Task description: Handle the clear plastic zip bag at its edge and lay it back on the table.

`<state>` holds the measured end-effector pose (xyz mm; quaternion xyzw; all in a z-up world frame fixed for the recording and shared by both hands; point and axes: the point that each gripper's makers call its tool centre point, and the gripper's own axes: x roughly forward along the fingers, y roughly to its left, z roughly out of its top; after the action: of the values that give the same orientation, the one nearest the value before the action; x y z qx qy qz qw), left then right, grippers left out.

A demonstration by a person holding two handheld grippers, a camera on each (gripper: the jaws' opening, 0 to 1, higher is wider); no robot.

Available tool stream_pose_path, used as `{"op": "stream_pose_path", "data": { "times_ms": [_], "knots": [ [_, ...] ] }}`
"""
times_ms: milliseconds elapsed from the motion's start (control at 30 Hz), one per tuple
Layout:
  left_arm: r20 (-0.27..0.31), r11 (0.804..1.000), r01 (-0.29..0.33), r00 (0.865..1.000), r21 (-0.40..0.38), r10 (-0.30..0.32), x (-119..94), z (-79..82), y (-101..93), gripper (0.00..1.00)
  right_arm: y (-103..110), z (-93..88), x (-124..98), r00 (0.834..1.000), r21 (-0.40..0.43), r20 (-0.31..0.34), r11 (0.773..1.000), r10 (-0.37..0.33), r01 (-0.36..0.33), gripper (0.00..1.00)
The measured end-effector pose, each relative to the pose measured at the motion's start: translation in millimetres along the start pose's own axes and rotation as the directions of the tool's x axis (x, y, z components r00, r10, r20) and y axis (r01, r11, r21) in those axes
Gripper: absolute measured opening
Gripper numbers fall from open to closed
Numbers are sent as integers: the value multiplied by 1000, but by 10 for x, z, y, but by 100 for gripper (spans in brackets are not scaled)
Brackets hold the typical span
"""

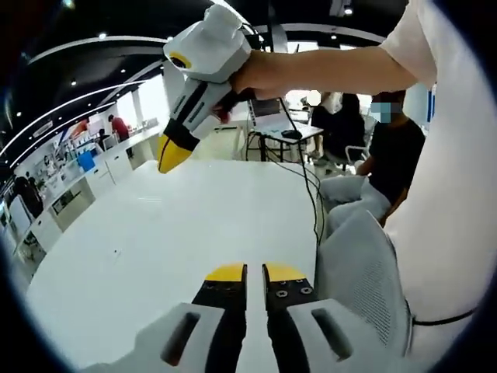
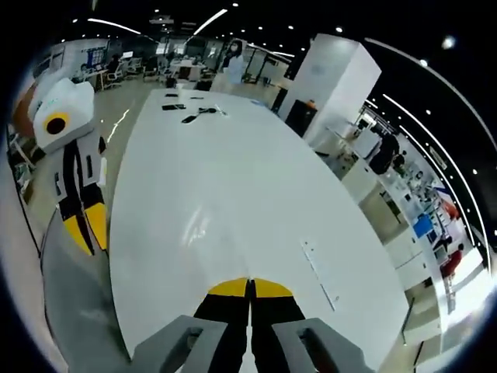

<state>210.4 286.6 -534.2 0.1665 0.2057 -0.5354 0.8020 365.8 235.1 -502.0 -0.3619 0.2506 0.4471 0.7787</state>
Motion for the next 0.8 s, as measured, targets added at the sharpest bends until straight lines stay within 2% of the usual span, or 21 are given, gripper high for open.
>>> {"op": "stream_pose_path", "data": {
  "times_ms": [300,333,400,467,567,800],
  "knots": [
    [39,994,-55,998,-91,59,-69,-20,124,16,-380,47,163,995,-56,25,994,-95,97,0],
    [51,991,-66,996,-113,72,-82,-21,160,17,-443,72,183,992,-67,40,990,-119,122,0],
    [69,986,-82,993,-147,93,-100,-15,209,20,-502,76,247,991,-62,43,990,-125,128,0],
    [83,979,-93,991,-181,109,-115,-22,252,24,-564,105,289,986,-103,54,981,-161,166,0],
    [96,970,-110,986,-217,133,-136,-45,304,31,-645,110,344,978,-128,63,970,-198,205,0],
    [106,955,-139,979,-261,171,-153,-142,341,43,-682,137,463,964,-155,91,953,-248,260,0]
  ]
}}
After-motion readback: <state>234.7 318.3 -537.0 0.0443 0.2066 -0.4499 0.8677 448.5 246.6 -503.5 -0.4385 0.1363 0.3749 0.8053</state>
